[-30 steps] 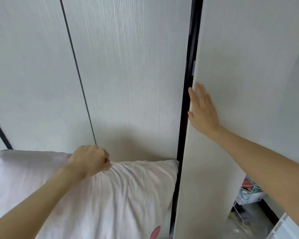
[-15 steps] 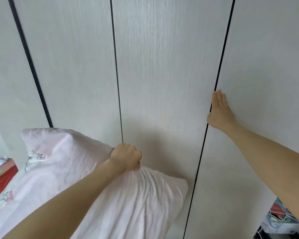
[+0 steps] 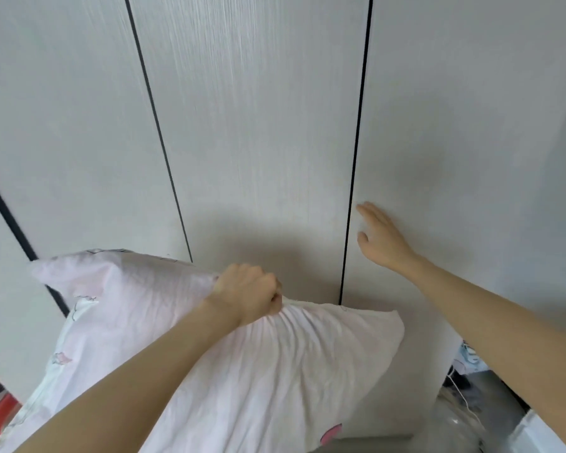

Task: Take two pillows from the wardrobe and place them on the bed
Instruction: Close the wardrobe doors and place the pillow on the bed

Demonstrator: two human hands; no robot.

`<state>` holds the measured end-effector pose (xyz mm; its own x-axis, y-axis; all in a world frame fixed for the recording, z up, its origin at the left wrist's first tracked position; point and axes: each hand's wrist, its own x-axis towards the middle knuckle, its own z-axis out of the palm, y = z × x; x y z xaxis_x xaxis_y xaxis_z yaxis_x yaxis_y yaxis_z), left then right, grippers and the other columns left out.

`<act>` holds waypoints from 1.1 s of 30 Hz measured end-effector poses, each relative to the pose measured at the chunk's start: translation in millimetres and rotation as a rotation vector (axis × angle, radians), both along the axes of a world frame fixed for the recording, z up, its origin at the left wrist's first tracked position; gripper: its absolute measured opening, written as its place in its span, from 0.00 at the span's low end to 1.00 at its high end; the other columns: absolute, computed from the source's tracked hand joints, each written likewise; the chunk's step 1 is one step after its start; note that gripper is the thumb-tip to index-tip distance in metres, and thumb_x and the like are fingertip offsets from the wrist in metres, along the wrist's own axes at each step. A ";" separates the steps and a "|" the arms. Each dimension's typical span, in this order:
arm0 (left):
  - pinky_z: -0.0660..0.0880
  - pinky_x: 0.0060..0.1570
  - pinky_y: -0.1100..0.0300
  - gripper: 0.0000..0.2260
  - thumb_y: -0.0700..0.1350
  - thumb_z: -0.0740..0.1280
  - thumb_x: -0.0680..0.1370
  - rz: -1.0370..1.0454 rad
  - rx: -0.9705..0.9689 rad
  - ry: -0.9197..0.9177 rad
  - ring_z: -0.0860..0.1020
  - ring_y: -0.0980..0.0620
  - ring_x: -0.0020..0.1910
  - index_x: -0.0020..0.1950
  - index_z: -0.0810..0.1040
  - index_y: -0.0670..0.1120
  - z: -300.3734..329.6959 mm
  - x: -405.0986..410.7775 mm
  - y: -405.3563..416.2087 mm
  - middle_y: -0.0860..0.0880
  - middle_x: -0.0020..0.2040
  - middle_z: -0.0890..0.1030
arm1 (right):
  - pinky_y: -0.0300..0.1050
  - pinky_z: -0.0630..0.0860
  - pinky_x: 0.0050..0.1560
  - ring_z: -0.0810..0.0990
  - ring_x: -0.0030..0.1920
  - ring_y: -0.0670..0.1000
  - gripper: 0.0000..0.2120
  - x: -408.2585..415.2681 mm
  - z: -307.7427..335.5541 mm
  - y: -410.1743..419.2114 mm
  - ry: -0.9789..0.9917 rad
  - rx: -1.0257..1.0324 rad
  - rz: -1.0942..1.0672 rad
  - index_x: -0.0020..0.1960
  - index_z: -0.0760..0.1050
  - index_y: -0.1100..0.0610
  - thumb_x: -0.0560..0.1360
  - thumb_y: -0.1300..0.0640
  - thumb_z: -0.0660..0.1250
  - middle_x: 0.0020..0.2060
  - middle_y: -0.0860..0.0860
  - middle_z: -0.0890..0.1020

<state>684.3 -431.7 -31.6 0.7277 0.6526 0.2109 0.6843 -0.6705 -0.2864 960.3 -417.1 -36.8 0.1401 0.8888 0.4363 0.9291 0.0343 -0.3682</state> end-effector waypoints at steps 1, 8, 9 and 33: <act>0.64 0.36 0.57 0.08 0.48 0.60 0.73 -0.010 -0.020 -0.022 0.78 0.38 0.46 0.36 0.73 0.47 -1.7 6.5 -0.7 0.42 0.44 0.82 | 0.47 0.55 0.71 0.58 0.72 0.54 0.24 -2.6 -12.5 -11.2 0.043 -0.034 0.041 0.71 0.59 0.59 0.76 0.63 0.58 0.73 0.55 0.62; 0.64 0.37 0.58 0.15 0.50 0.60 0.74 -0.147 -0.210 -0.114 0.77 0.40 0.43 0.29 0.61 0.47 -36.5 74.2 -10.4 0.44 0.39 0.78 | 0.38 0.66 0.59 0.75 0.60 0.50 0.18 5.7 -108.3 -114.5 0.311 -0.399 0.118 0.67 0.68 0.53 0.78 0.52 0.61 0.59 0.52 0.78; 0.64 0.37 0.58 0.14 0.50 0.59 0.74 -0.166 -0.237 -0.128 0.77 0.40 0.43 0.30 0.62 0.47 -42.8 83.6 -12.3 0.44 0.39 0.78 | 0.39 0.66 0.59 0.74 0.61 0.50 0.19 9.2 -117.9 -126.2 0.327 -0.436 0.105 0.68 0.67 0.52 0.78 0.50 0.60 0.59 0.51 0.78; 0.60 0.31 0.56 0.25 0.45 0.66 0.74 -1.041 -0.744 -0.351 0.63 0.43 0.31 0.25 0.53 0.47 -85.8 490.7 -182.0 0.49 0.23 0.57 | 0.45 0.62 0.46 0.77 0.36 0.56 0.17 236.6 -162.1 -399.2 -0.169 0.054 -1.050 0.40 0.76 0.60 0.74 0.51 0.55 0.32 0.53 0.79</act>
